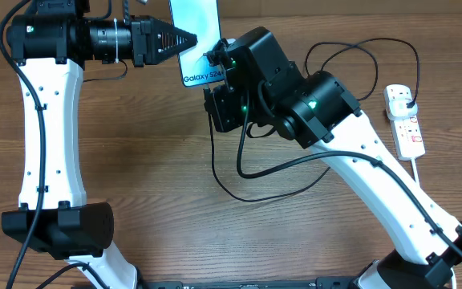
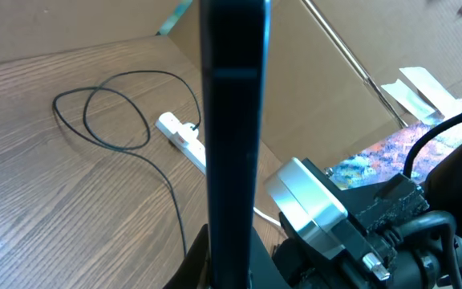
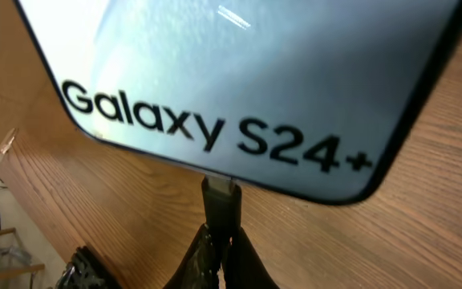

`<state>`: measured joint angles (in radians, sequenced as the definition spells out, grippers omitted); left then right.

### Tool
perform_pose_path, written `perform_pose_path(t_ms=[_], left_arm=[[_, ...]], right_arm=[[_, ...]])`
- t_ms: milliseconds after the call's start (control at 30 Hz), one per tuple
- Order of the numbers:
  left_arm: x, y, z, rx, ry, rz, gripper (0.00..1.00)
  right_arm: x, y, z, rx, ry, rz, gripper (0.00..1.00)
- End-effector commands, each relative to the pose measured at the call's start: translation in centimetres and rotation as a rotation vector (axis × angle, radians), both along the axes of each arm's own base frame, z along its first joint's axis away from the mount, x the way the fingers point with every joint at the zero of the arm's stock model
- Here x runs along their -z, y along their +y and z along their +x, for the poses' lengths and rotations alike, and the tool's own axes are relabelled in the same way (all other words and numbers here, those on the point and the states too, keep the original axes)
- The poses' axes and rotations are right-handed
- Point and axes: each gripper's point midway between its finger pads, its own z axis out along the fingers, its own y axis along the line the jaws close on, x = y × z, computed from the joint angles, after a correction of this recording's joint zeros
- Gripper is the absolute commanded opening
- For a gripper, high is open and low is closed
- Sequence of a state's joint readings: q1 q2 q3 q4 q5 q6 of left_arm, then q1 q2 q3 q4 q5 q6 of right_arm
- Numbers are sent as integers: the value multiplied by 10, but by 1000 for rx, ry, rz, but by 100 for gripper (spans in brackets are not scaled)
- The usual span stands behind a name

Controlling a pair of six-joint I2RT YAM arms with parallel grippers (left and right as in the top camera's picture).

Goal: Plug charger to phone and switch on socket

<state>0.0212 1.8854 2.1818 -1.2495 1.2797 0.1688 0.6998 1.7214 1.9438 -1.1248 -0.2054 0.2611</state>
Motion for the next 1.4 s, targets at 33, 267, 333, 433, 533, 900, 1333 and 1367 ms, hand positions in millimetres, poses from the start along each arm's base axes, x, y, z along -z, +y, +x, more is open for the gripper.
perform_pose_path(t_ms=[33,267,333,433,533,900,1333,1367], left_arm=[[-12,0,-6,29,-53,-32,4],[-12,0,-6,29,-51,-33,4],[-11,0,-7,29,-47,-33,4],[-11,0,-7,29,-45,-33,4],[-11,0,-7,29,-45,-33,4],[-11,0,-7,29,-45,-33,4],[-11,0,-7,30,-45,-33,4],[-11,0,-7,30,-45,-34,4]], right_arm=[[-23,-7,-4,3,-45,32,4],[-28,0,-6,-22,-45,67,4],[-28,0,-6,-22,-46,67,4],[-27,-1,-5,-16,-50,62,4],[-27,-3,-2,-3,-59,52,4],[-28,-3,-1,-1,-64,55,4],[-30,-2,0,-2,-72,62,4],[-30,-2,0,-2,-72,62,4]])
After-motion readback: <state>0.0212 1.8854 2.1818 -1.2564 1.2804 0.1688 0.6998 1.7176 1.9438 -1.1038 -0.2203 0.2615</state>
